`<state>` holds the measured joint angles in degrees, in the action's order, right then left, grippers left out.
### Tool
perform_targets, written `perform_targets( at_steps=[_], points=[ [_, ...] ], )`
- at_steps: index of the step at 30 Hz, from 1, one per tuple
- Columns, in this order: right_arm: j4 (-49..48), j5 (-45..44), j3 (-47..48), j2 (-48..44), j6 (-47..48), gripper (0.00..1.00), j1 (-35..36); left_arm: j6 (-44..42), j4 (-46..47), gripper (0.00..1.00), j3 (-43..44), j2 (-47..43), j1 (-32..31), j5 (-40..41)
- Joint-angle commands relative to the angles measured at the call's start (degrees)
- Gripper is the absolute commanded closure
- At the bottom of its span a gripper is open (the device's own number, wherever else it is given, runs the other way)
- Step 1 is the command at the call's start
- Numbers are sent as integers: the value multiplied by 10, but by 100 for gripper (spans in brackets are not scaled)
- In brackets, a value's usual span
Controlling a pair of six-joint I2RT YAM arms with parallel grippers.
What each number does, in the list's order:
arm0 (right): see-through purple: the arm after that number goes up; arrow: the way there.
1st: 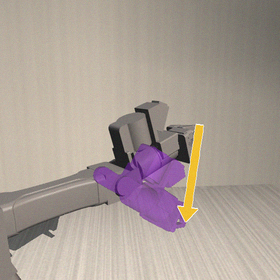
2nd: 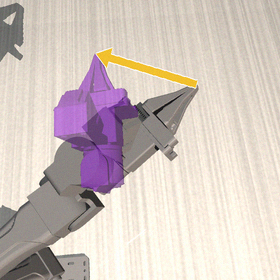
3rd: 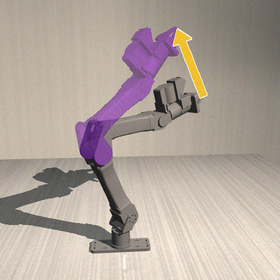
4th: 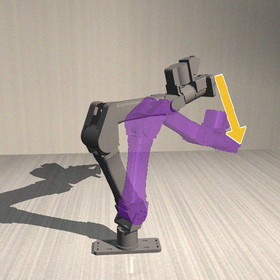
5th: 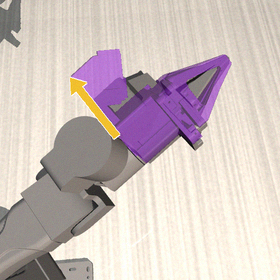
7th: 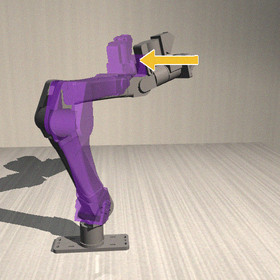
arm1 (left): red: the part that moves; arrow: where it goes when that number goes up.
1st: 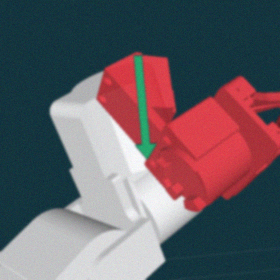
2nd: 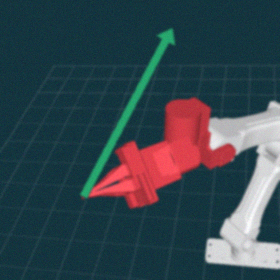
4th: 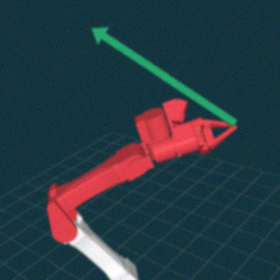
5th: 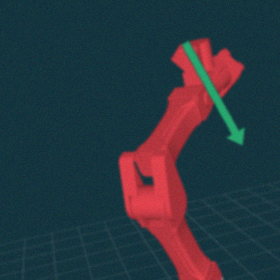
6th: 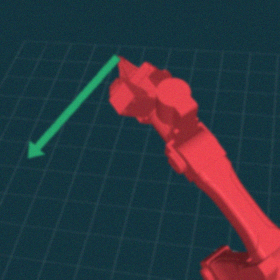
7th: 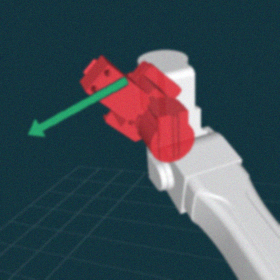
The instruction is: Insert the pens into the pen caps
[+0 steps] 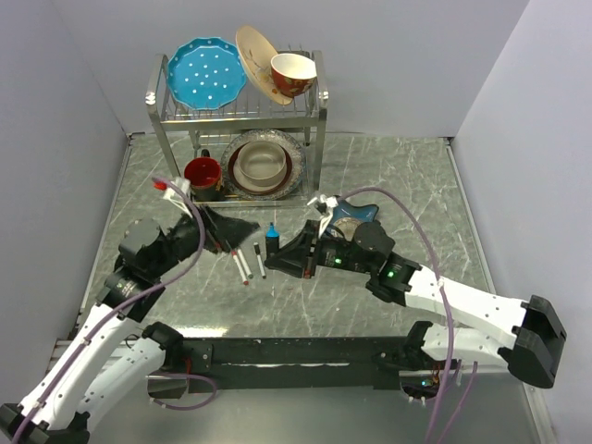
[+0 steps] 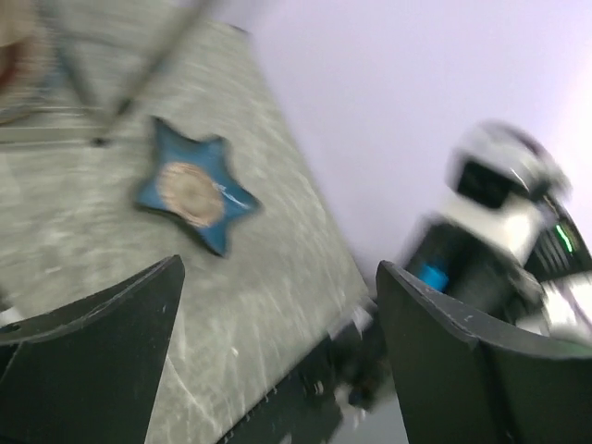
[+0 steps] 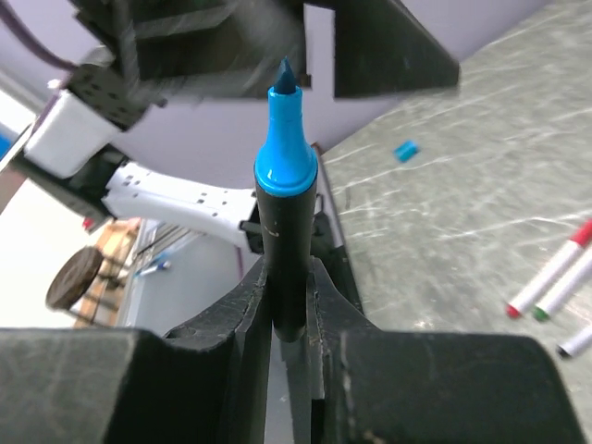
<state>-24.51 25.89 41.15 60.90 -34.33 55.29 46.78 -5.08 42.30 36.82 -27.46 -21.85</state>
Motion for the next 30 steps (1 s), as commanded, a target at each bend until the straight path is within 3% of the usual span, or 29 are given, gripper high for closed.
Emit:
perform_targets(
  at_steps=[1, 5, 8, 10, 13, 16, 20, 25, 30],
  points=[
    [8, -31, -18, -47, -10, 100, -16, 87, -168, 14, 63, 31, 5, 258],
    [71, -44, -10, -65, 14, 100, -21, 212, -320, 16, 113, 73, 6, 463],
    [106, -58, -4, -80, 27, 100, -24, 333, -456, 9, 141, 110, 16, 587],
    [122, -61, 0, -88, 30, 100, -24, 418, -507, 8, 145, 125, 32, 623],
    [130, -66, 3, -91, 26, 100, -23, 432, -507, 8, 124, 125, 94, 620],
    [134, -73, 4, -90, 22, 100, -23, 412, -482, 10, 90, 134, 200, 548],
    [137, -80, -2, -87, 16, 100, -22, 501, -538, 12, 50, 152, 304, 548],
    [142, -79, -1, -83, 7, 100, -21, 620, -562, 16, 13, 157, 332, 582],
    [160, -89, 10, -76, 15, 100, -21, 612, -514, 16, -20, 177, 351, 624]
  ],
)
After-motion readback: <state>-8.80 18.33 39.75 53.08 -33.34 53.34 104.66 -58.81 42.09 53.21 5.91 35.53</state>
